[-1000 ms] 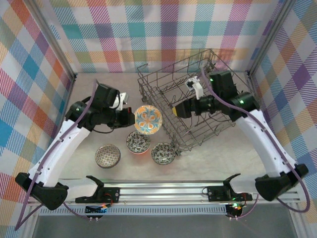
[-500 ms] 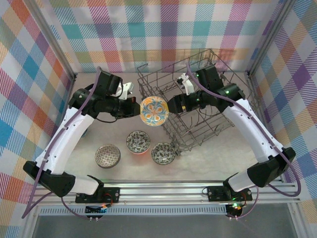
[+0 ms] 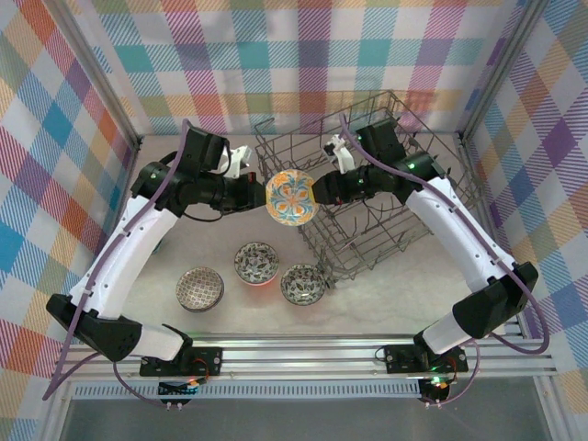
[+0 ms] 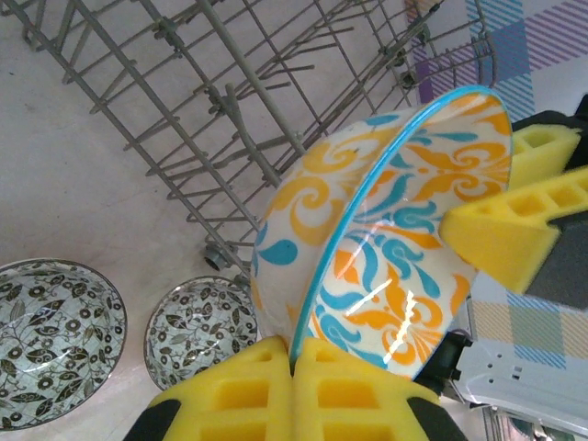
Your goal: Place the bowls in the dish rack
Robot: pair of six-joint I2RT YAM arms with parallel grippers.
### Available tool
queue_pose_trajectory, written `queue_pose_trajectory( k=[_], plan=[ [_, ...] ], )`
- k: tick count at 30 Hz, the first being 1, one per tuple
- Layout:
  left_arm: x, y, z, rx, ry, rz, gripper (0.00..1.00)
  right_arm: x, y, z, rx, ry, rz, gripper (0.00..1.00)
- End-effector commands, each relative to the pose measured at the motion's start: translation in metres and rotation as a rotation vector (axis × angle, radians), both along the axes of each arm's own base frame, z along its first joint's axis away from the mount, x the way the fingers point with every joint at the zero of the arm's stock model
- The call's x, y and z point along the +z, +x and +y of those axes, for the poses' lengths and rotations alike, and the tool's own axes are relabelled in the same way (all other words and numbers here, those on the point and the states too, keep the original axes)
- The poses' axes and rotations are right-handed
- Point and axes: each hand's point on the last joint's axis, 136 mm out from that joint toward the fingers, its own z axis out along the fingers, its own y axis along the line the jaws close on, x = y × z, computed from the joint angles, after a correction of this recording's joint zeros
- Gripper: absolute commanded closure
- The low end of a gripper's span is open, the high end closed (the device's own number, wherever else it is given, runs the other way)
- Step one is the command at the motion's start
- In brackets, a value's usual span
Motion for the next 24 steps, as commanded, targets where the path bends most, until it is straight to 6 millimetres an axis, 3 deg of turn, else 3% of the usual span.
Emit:
queue_pose_trajectory(
  k=[1,8,10,12,15,18,24],
  plan=[
    [0.018,0.012,-0.008,0.0,-0.054,-0.061,1.0,0.017,-0.003,0.007,0.034,0.041,-0.041,0.85],
    [0.013,0.019,-0.012,0.0,-0.033,-0.071,0.98,0.02,0.002,0.002,-0.005,0.022,-0.065,0.93],
    [0.015,0.022,-0.016,-0.007,-0.038,-0.081,0.91,0.023,0.006,-0.001,-0.039,0.011,-0.069,0.94],
    [0.022,0.025,-0.018,-0.009,-0.049,-0.106,0.77,0.028,0.01,-0.005,-0.07,0.003,-0.088,0.96],
    [0.044,0.035,-0.024,-0.024,-0.074,-0.173,0.55,0.035,0.019,-0.014,-0.139,-0.028,-0.129,0.99],
    [0.062,0.045,-0.03,-0.039,-0.105,-0.216,0.41,0.041,0.036,-0.033,-0.268,-0.084,-0.182,1.0],
    [0.064,0.068,-0.038,-0.067,-0.166,-0.214,0.35,0.059,0.077,-0.084,-0.556,-0.092,-0.245,1.0]
  ],
)
